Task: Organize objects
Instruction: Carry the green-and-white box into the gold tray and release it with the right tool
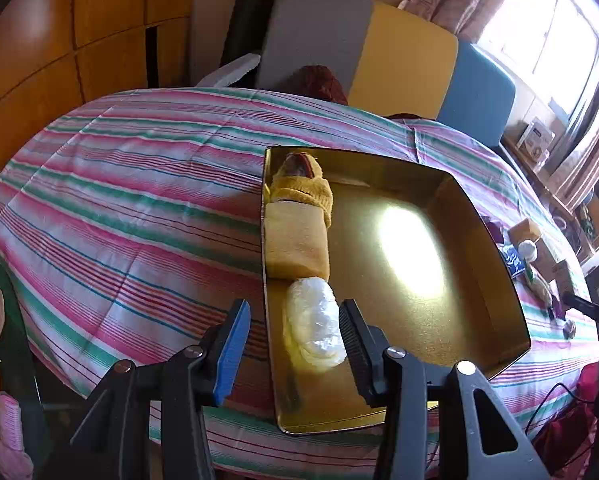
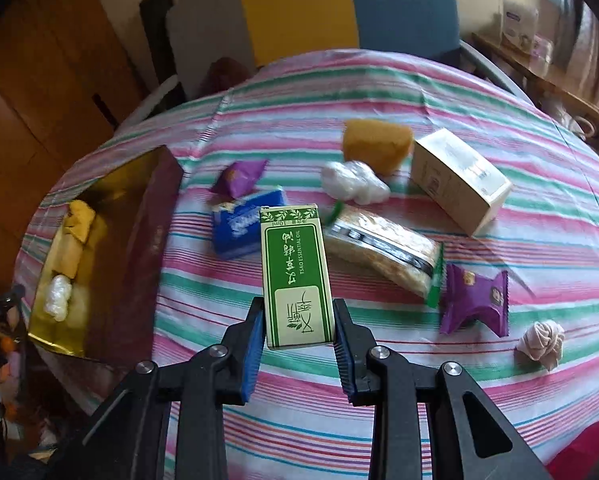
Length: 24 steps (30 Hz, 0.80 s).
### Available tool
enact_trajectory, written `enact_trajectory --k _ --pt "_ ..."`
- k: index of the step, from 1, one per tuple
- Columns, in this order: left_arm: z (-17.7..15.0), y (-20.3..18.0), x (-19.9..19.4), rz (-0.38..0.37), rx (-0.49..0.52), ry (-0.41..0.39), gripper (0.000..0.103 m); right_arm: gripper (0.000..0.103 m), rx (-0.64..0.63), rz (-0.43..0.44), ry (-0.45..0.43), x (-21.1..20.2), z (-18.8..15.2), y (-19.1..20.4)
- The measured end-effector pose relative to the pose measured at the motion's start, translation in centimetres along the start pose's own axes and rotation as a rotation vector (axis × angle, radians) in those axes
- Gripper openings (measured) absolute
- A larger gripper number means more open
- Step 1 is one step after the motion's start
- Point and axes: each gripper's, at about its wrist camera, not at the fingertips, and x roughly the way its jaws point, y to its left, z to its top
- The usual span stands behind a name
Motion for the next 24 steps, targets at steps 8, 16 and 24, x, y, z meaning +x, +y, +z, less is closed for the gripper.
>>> enact_trajectory --k 8,16,24 --pt "-0.5 2.4 -0.9 -0.025 -0.056 -0.023 0.047 0.032 -0.535 0.213 0.096 2.1 0.9 17.2" --pt "-1.4 5.6 -1.5 -0.031 -0.136 -0.028 0.047 0.032 -0.88 0.402 0.379 8.9 -0.3 27.5" --pt "-2.1 7.1 -0.8 -0.039 -0.18 -0.009 0.047 0.034 -1.016 0.508 0.559 12.3 -0.1 32.2"
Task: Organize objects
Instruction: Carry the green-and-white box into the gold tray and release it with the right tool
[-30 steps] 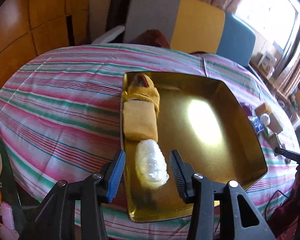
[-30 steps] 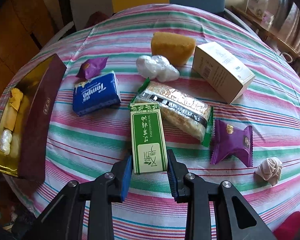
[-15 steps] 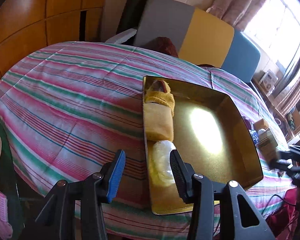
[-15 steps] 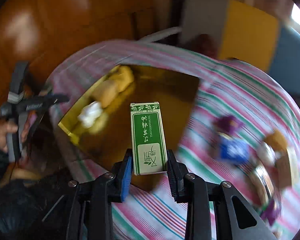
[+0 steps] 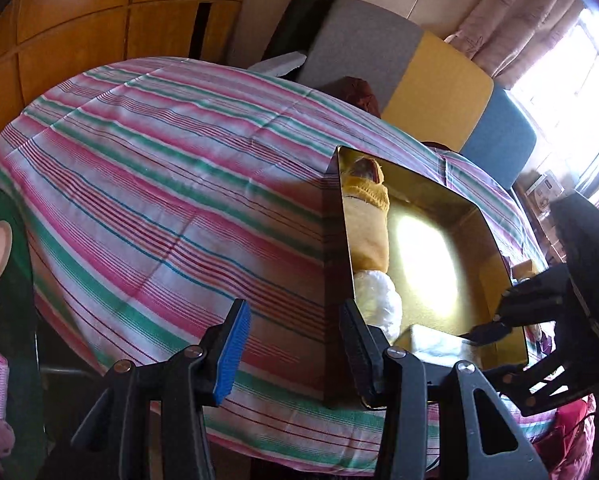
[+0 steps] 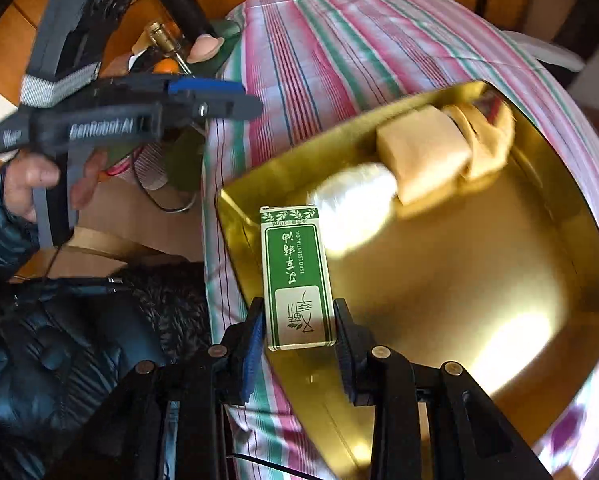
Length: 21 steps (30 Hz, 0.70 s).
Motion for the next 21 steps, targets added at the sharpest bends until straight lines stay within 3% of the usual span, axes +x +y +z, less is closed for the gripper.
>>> enact_trajectory --k 3,5,8,10,13,21 --pt "-0.1 -0.1 0.2 -0.007 0.004 0.007 0.047 0.036 -0.003 0.023 0.02 1.3 1.4 -0.1" --pt "-0.2 -0.2 0.3 -0.01 0.006 0.01 0.047 0.047 0.022 0.017 0.003 1.7 1.8 -0.4" --pt "-0.2 -0.4 0.3 -0.009 0.011 0.008 0.047 0.05 0.043 0.002 -0.031 1.3 1.1 -0.1" --pt "-0.2 -0.6 0.2 -0.009 0.015 0.005 0.047 0.055 0.063 -0.022 -0.063 0.3 0.3 0.1" --pt "-0.2 -1.4 0.1 -0.015 0.031 0.0 0.047 0.076 0.111 -0.06 -0.14 -1.7 -1.3 0.0" --pt "-1.1 -5.4 -0.2 -0.046 0.132 0.008 0.047 0.088 0.339 -0.186 -0.328 -6.2 -7.1 -1.2"
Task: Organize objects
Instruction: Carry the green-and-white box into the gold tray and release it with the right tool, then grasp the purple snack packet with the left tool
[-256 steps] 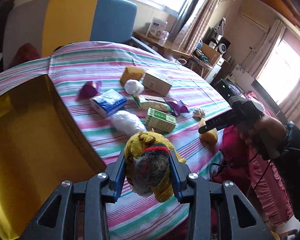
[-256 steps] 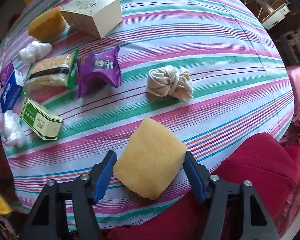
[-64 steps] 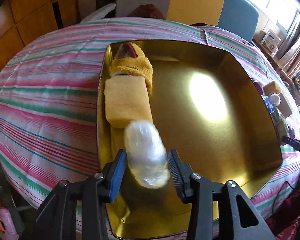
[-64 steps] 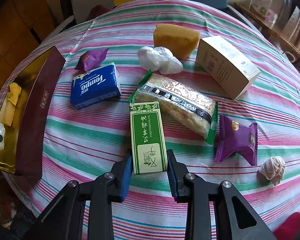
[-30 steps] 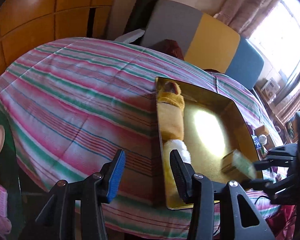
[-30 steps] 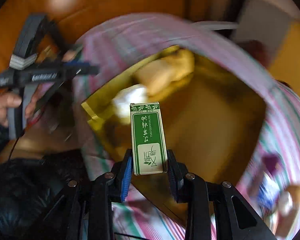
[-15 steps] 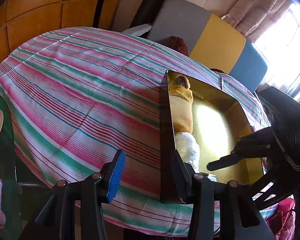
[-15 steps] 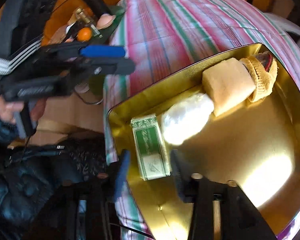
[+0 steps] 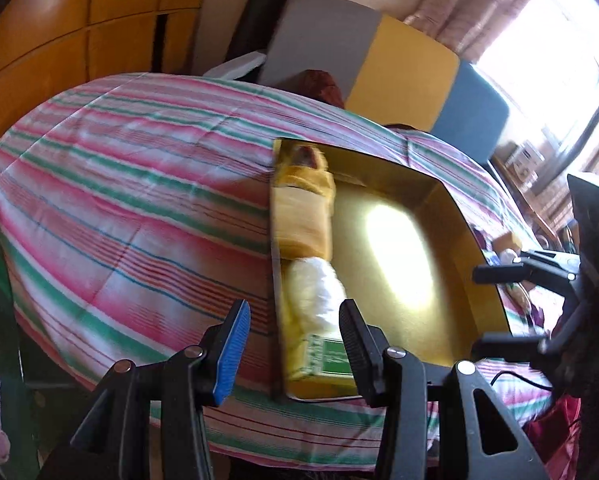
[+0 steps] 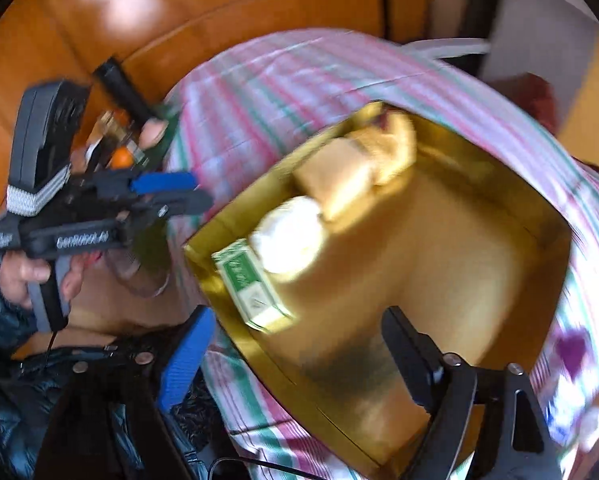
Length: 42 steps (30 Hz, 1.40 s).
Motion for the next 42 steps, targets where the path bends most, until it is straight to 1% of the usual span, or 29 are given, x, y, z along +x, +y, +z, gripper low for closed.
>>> enact_trajectory --k 4,7,10,18,21,24,29,31,32,33,34,35,36,37,39,42 --pt "-0.2 -2.5 -0.1 -0.006 0.065 0.003 0.047 0.089 0.142 -0.057 -0.083 -2.8 -2.3 -2.3" --pt "-0.3 -4.5 -0.1 -0.005 0.116 0.004 0.047 0.092 0.221 -0.109 -0.13 -4.6 -4.2 -3.9" --pt "-0.5 -6.1 -0.1 -0.005 0.164 0.005 0.047 0.093 0.277 -0.203 -0.132 -6.3 -6.1 -5.8" --pt "-1.0 -10.4 0.4 -0.025 0.273 0.026 0.047 0.097 0.442 -0.304 -0.185 -10.3 -11.8 -10.4" --pt "-1.1 -11.9 0.8 -0.037 0.31 0.038 0.047 0.097 0.525 -0.364 -0.211 -12.3 -14.3 -12.5" --pt "-1.3 -13.5 1.3 -0.057 0.343 0.058 0.047 0.098 0.647 -0.421 -0.269 -14.6 -17.3 -15.0" --pt "-1.5 -16.1 2.3 -0.099 0.388 0.101 0.047 0.099 0.916 -0.519 -0.412 -17.8 -23.0 -19.4" --pt "-1.7 -17.6 2.7 -0.114 0.424 0.111 0.047 0.1 1.016 -0.529 -0.48 -18.3 -25.6 -20.6" --pt "-1.7 -18.4 2.8 -0.121 0.444 0.114 0.047 0.1 1.074 -0.52 -0.498 -18.1 -26.8 -21.2" --pt "-1.7 -19.2 3.0 -0.129 0.462 0.117 0.047 0.1 1.158 -0.479 -0.491 -18.0 -27.9 -22.0" --pt "-1.6 -19.8 3.2 -0.136 0.476 0.12 0.047 0.099 1.192 -0.447 -0.525 -18.4 -28.4 -22.5" --pt "-1.5 -20.6 3.5 -0.143 0.489 0.123 0.047 0.099 1.193 -0.441 -0.578 -19.0 -28.7 -22.5" --pt "-1.3 -21.4 3.7 -0.152 0.502 0.124 0.047 0.099 1.188 -0.453 -0.592 -19.4 -28.7 -22.6" --pt "-1.1 -22.2 4.0 -0.164 0.514 0.127 0.047 0.099 1.188 -0.456 -0.594 -19.5 -28.7 -22.5" --pt "-0.4 -23.6 4.8 -0.184 0.525 0.144 0.047 0.099 1.191 -0.427 -0.589 -19.3 -28.5 -22.7" --pt "1.2 -25.4 6.3 -0.232 0.503 0.19 0.047 0.1 1.165 -0.443 -0.573 -19.2 -28.1 -22.4"
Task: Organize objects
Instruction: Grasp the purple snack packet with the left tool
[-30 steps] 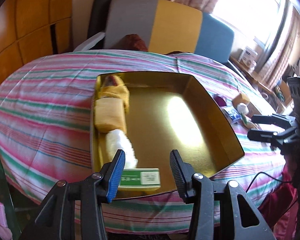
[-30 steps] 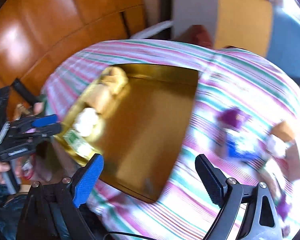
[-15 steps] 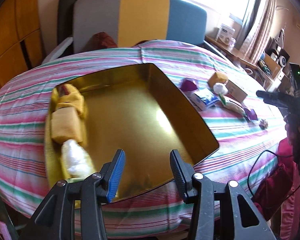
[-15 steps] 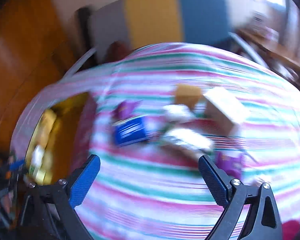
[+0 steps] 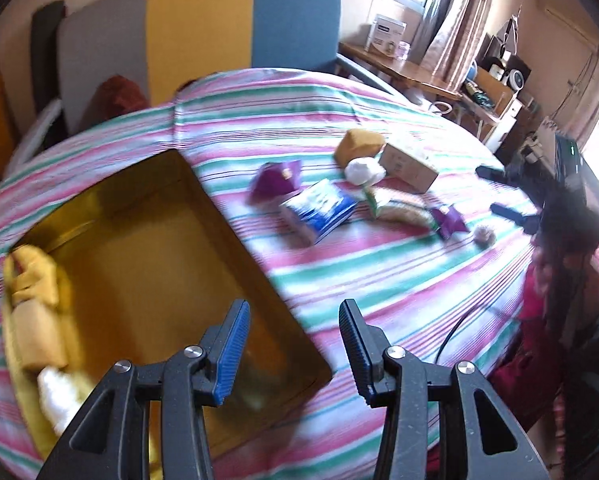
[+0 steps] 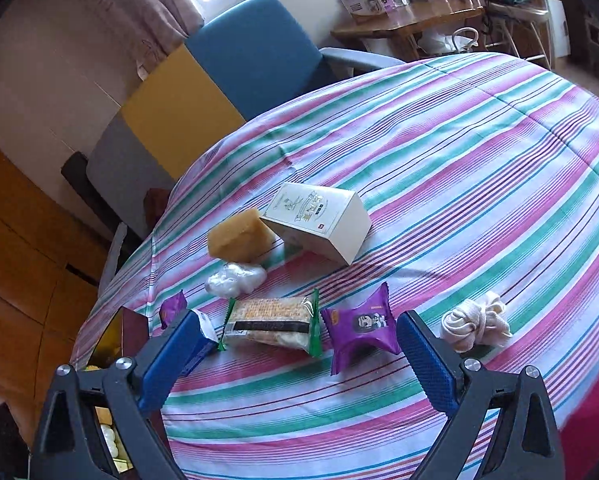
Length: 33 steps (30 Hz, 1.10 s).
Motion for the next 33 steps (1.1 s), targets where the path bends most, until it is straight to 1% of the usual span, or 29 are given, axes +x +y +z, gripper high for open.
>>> enact_trajectory --k 2,4,6,8,9,11,12,13,15,18,20,24,26,29,31,33 --pt "1.5 -0.2 0.7 -0.016 -0.009 0.003 0.047 0.1 -0.016 0.003 0.003 0.0 -0.2 0.1" --pt "3.3 -0.6 1.9 -0.018 -0.006 0.005 0.047 0.1 -0.028 0.006 -0.001 -0.1 -0.2 0.4" --pt "4.8 -0.6 3.3 -0.029 -0.027 0.021 0.047 0.101 -0.028 0.016 0.0 0.1 -0.4 0.1" --pt "6.4 -0.1 5.1 -0.063 -0.095 0.068 0.047 0.101 -0.024 0.026 0.002 0.1 -0.4 0.1" --pt "7.2 0.4 6.1 -0.105 -0.154 0.096 0.046 0.101 -0.023 0.031 0.004 0.2 -0.4 0.1" --pt "8.1 1.2 7.2 -0.161 -0.239 0.123 0.045 0.101 -0.019 0.042 0.01 0.3 -0.4 0.1" --pt "8.7 1.5 7.9 -0.174 -0.275 0.131 0.045 0.101 -0.02 0.046 0.013 0.3 -0.4 0.1" --pt "9.4 1.7 8.7 -0.177 -0.301 0.135 0.045 0.101 -0.022 0.049 0.015 0.3 -0.4 0.2" --pt "10.4 2.2 10.1 -0.16 -0.347 0.152 0.046 0.101 -0.028 0.06 0.021 0.3 -0.4 0.4" --pt "11.3 3.2 12.7 -0.173 -0.441 0.214 0.047 0.101 -0.032 0.076 0.025 0.3 -0.5 0.5" --pt "11.7 3.6 14.1 -0.148 -0.484 0.243 0.055 0.101 -0.027 0.087 0.026 0.3 -0.5 0.4" --pt "12.3 4.5 16.3 -0.135 -0.567 0.285 0.06 0.102 -0.002 0.115 0.028 0.3 -0.4 0.1" --pt "12.8 4.8 17.1 -0.114 -0.584 0.286 0.061 0.102 0.009 0.122 0.033 0.4 -0.3 -0.1" --pt "13.5 4.9 18.2 -0.085 -0.58 0.288 0.061 0.102 0.016 0.139 0.038 0.4 -0.2 -0.2" --pt "14.0 4.7 19.0 -0.068 -0.546 0.29 0.059 0.102 0.015 0.143 0.038 0.5 -0.2 -0.2" --pt "14.4 4.0 19.3 -0.047 -0.478 0.284 0.059 0.102 0.012 0.141 0.037 0.5 -0.2 -0.2"
